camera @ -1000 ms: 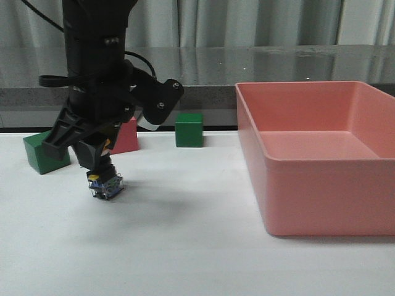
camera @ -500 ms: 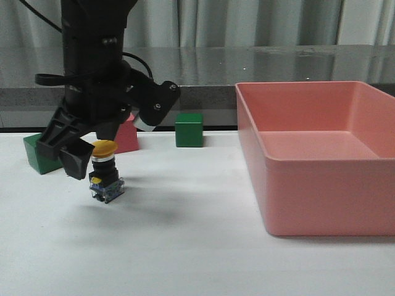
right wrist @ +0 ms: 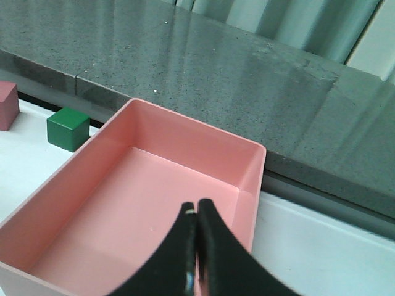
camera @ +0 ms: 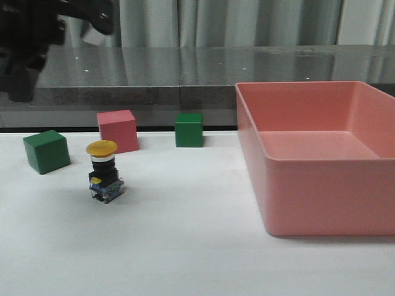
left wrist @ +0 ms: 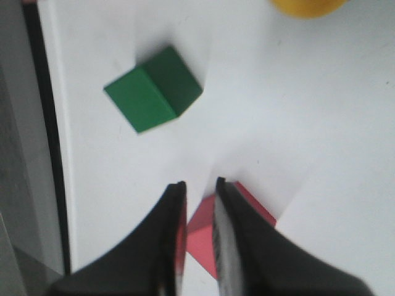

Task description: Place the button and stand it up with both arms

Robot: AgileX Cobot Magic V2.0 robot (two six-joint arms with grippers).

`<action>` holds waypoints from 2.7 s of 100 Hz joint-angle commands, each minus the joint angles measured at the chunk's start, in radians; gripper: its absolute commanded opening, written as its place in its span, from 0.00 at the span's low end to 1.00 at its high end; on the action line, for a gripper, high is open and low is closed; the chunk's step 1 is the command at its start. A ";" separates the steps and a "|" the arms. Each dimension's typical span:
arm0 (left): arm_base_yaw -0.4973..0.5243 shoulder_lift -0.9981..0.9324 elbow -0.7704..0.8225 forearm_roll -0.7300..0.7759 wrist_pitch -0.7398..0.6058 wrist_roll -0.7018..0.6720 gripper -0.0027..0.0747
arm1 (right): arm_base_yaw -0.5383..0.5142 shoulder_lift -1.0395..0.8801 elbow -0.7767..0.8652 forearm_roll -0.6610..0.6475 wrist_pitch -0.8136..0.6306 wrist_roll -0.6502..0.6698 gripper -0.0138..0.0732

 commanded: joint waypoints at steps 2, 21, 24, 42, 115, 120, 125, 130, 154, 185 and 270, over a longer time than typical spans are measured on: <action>0.079 -0.103 -0.029 -0.044 0.040 -0.118 0.01 | -0.006 -0.001 -0.027 0.016 -0.077 -0.002 0.09; 0.274 -0.239 -0.011 -0.360 -0.112 -0.132 0.01 | -0.006 -0.001 -0.027 0.016 -0.077 -0.002 0.09; 0.297 -0.266 0.010 -0.395 -0.154 -0.132 0.01 | -0.006 -0.001 -0.027 0.016 -0.077 -0.002 0.09; 0.364 -0.495 0.224 -0.493 -0.430 -0.132 0.01 | -0.006 -0.001 -0.027 0.016 -0.077 -0.002 0.09; 0.366 -1.268 1.003 -0.768 -1.006 -0.132 0.01 | -0.006 -0.001 -0.027 0.016 -0.077 -0.002 0.09; 0.366 -1.279 1.005 -0.778 -1.006 -0.132 0.01 | -0.006 -0.001 -0.027 0.016 -0.077 -0.002 0.09; 0.366 -1.283 1.005 -0.778 -1.006 -0.132 0.01 | -0.006 -0.001 -0.027 0.016 -0.077 -0.002 0.09; 0.366 -1.283 1.005 -0.778 -1.006 -0.132 0.01 | -0.006 -0.001 -0.027 0.016 -0.077 -0.002 0.09; 0.366 -1.283 1.005 -0.778 -1.008 -0.132 0.01 | -0.006 -0.001 -0.027 0.016 -0.077 -0.002 0.09; 0.340 -1.283 1.009 -0.774 -1.022 -0.134 0.01 | -0.006 -0.001 -0.027 0.016 -0.077 -0.002 0.09; 0.497 -1.780 1.409 -0.540 -1.046 -0.520 0.01 | -0.006 -0.001 -0.027 0.016 -0.077 -0.002 0.09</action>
